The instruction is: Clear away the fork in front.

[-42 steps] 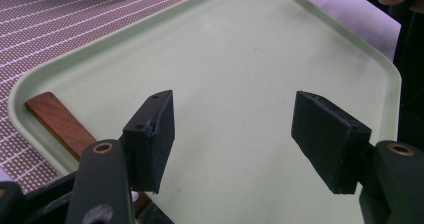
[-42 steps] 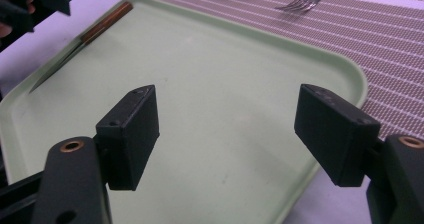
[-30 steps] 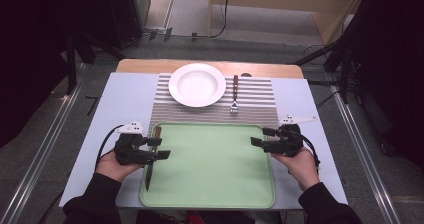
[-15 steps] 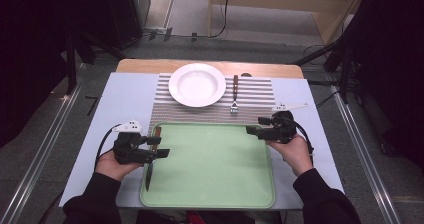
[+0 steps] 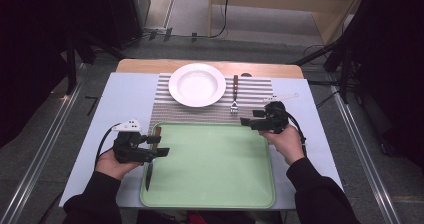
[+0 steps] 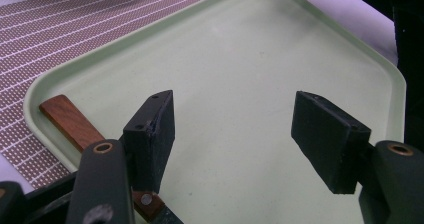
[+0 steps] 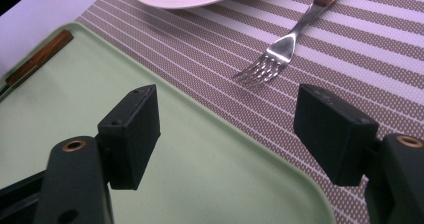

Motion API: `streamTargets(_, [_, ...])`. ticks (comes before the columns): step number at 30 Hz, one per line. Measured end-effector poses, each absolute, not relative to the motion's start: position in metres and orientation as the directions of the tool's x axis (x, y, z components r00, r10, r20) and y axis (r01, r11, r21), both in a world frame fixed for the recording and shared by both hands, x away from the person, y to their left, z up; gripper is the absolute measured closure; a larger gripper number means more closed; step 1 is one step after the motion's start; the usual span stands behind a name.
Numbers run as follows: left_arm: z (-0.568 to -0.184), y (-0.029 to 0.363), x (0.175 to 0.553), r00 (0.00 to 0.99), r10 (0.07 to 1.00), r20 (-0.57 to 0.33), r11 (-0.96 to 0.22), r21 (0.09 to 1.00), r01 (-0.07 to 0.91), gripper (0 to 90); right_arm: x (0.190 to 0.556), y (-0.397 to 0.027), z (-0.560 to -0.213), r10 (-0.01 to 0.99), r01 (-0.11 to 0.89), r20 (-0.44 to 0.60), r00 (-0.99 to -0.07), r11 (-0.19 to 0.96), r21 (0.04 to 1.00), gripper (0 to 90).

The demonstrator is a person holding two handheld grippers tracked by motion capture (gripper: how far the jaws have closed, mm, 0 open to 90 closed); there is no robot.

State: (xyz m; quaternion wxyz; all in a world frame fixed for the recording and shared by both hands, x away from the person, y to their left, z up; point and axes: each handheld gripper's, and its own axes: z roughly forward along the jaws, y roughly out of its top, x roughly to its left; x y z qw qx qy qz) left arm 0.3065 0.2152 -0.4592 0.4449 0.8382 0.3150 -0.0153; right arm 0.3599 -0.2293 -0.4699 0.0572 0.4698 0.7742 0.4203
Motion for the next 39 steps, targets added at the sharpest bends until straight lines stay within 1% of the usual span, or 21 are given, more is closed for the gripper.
streamTargets(28, [-0.461, 0.211, 0.308, 0.809, 0.505, -0.3, -0.427, 0.728, 0.536, 33.0, 0.435, -0.214, -0.461, 0.83, 0.739, 0.284, -0.481, 0.209, 0.641, 25.6])
streamTargets(35, [-0.461, 0.211, 0.308, 0.81, 0.505, -0.299, -0.427, 0.729, 0.536, 32.9, 0.452, -0.211, -0.461, 0.837, 0.754, 0.3, -0.458, 0.187, 0.63, 27.6])
streamTargets(39, [-0.461, 0.212, 0.309, 0.809, 0.506, -0.3, -0.425, 0.729, 0.536, 33.0, 0.46, -0.207, -0.461, 0.854, 0.768, 0.286, -0.435, 0.185, 0.613, 28.8])
